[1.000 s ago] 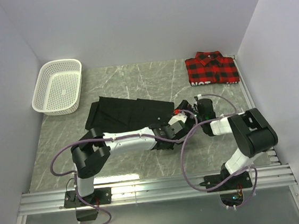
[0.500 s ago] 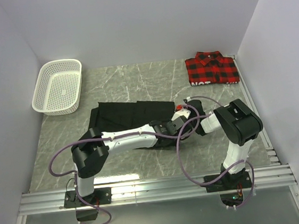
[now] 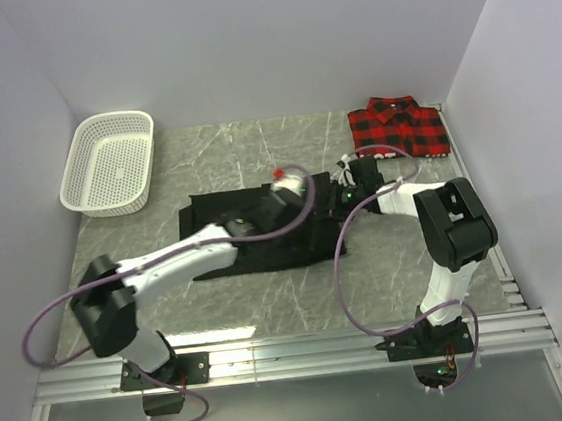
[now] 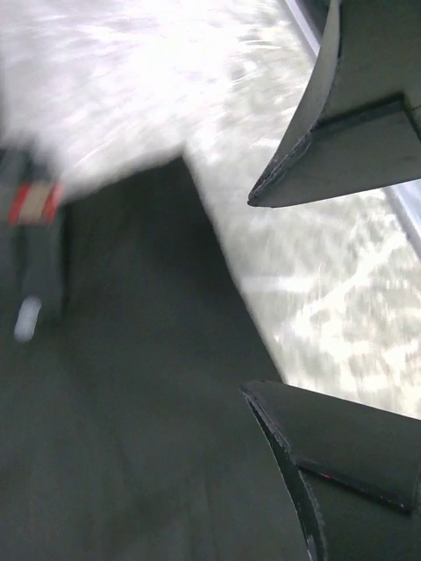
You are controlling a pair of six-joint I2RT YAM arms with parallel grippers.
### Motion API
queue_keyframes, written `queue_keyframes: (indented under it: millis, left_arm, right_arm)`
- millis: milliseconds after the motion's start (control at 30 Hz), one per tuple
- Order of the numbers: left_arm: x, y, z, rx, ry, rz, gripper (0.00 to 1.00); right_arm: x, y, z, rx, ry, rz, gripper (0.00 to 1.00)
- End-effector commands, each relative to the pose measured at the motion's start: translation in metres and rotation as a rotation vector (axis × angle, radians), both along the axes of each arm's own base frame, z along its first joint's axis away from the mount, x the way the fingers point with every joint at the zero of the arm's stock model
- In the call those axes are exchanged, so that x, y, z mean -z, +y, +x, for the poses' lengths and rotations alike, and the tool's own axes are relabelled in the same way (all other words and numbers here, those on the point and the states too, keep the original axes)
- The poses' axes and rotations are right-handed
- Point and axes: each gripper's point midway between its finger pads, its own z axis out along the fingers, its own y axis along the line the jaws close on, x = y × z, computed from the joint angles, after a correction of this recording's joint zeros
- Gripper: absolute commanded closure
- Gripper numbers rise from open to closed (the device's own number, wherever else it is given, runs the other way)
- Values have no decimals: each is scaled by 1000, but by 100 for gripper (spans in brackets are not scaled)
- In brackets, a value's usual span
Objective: Fold and stack the long sleeve shirts
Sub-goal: Fold the shirt
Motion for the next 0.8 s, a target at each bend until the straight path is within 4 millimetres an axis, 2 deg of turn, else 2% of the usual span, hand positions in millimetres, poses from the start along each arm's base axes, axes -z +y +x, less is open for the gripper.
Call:
queue_keyframes:
  millis: [0, 33, 67, 100, 133, 167, 200, 233, 300, 333, 367, 400, 467, 500, 567, 600, 700, 767]
  left_arm:
    - [-22, 31, 23, -92, 2, -137, 14]
    - [-11, 46, 25, -117, 26, -129, 13]
    - [-17, 64, 38, -168, 26, -163, 13]
    - [-15, 76, 42, -198, 34, -165, 12]
    - [-11, 100, 53, -264, 38, -167, 12]
    - [-7, 112, 57, -294, 52, -168, 12]
    - [-3, 124, 61, -327, 61, -158, 12]
    - [7, 145, 70, -383, 76, -139, 12]
    - [20, 164, 73, -446, 129, -106, 13]
    - [24, 167, 75, -461, 147, -112, 13]
    - [27, 174, 78, -499, 165, -130, 14]
    - [27, 171, 79, -499, 173, -164, 14]
    - [36, 177, 76, -538, 206, -196, 17]
    - [40, 179, 75, -552, 219, -201, 20]
    - [54, 186, 73, -598, 250, -197, 23]
    - [62, 188, 70, -607, 262, -190, 25]
    - [65, 191, 74, -640, 230, -218, 29]
    - [70, 193, 74, -667, 212, -243, 31]
  right_arm:
    - [-1, -24, -5, -108, -3, -199, 100]
    - [2, -32, -10, -133, 16, -252, 100]
    - [1, -35, -9, -146, 15, -282, 100]
    - [-5, -36, -2, -156, -2, -301, 100]
    - [-3, -44, -5, -182, 7, -352, 100]
    - [-10, -45, 5, -191, -18, -374, 100]
    - [-9, -49, 6, -199, -12, -401, 100]
    - [-9, -54, 3, -229, -1, -434, 100]
    - [-18, -62, 18, -233, -29, -504, 100]
    - [-19, -65, 16, -267, -27, -538, 100]
    - [-20, -73, 21, -264, -31, -592, 100]
    - [-28, -73, 31, -269, -54, -613, 100]
    - [-32, -80, 32, -314, -51, -671, 100]
    - [-39, -83, 41, -307, -75, -711, 100]
    - [-47, -85, 48, -324, -104, -755, 100]
    - [-52, -92, 54, -310, -122, -809, 100]
    - [-64, -90, 62, -322, -168, -879, 100]
    - [-75, -96, 70, -310, -203, -975, 100]
